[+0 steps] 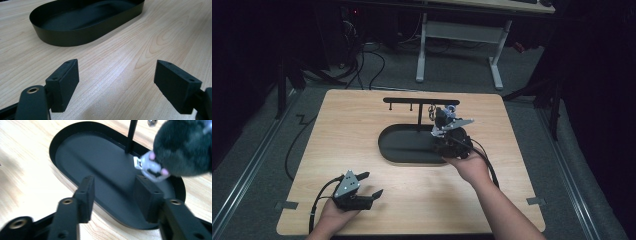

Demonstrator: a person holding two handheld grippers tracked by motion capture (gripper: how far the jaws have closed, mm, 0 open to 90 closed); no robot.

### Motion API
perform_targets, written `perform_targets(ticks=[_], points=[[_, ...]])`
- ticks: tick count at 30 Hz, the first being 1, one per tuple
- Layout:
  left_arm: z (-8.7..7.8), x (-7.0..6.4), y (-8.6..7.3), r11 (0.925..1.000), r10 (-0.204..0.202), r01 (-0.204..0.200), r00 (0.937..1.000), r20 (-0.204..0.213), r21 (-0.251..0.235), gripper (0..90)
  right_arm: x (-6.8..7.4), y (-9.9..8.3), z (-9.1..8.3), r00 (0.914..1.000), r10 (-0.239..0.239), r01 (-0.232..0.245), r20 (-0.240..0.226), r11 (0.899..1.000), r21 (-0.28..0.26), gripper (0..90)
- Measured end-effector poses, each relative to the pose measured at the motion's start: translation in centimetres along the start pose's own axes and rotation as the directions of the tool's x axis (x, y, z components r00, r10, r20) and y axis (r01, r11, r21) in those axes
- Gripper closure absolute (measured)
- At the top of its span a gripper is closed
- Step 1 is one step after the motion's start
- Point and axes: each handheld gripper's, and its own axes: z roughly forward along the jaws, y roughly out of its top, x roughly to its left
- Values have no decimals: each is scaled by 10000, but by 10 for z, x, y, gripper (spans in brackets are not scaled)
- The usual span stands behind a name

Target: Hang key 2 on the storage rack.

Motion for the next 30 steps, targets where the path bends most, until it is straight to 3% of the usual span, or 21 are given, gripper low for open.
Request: perform_targets(ticks=[4,10,14,15,16,19,20,22,23,25,27,28,30], points=[[0,0,0,10000,8,-8,10000,-20,-20,207,6,-27,0,9996,243,-251,-158,9981,-561,457],[0,0,0,10000,14,-14,10000,-26,-32,207,8,-70,-2,9998,187,-169,117,9902,-1389,413],[0,0,0,10000,12,-12,10000,-42,-33,207,6,-99,-9,9997,222,-196,135,9854,-1693,385],[0,0,0,10000,12,-12,10000,-42,-33,206,6,-99,-9,9997,222,-196,135,9854,-1693,385],[0,0,0,10000,16,-16,10000,-60,-37,207,4,-114,-14,9992,349,-309,182,9824,-1840,370],[0,0,0,10000,33,-33,10000,-76,-41,207,1,-128,-21,9988,415,-356,253,9787,-2020,353],[0,-1,0,10000,41,-41,10000,-91,-32,206,0,-143,-30,9980,498,-399,397,9747,-2201,338],[0,-1,0,10000,47,-48,9999,-104,-41,207,0,-149,-33,9978,480,-363,458,9729,-2284,326],[0,-1,0,10000,59,-60,9999,-118,-54,207,-2,-170,-44,9969,624,-476,489,9643,-2607,303],[0,-1,0,10000,55,-55,9999,-162,-1,207,-4,-184,-53,9952,874,-717,443,9578,-2784,269],[0,-1,0,10000,51,-52,9998,-185,-4,207,-6,-189,-59,9943,886,-686,592,9571,-2816,264],[0,-1,0,10000,76,-77,9997,-217,-17,207,-9,-199,-69,9893,1125,-780,930,9460,-3147,251],[1,-1,0,10000,61,-61,9997,-219,7,207,-11,-204,-71,9855,1382,-999,990,9421,-3202,234]])
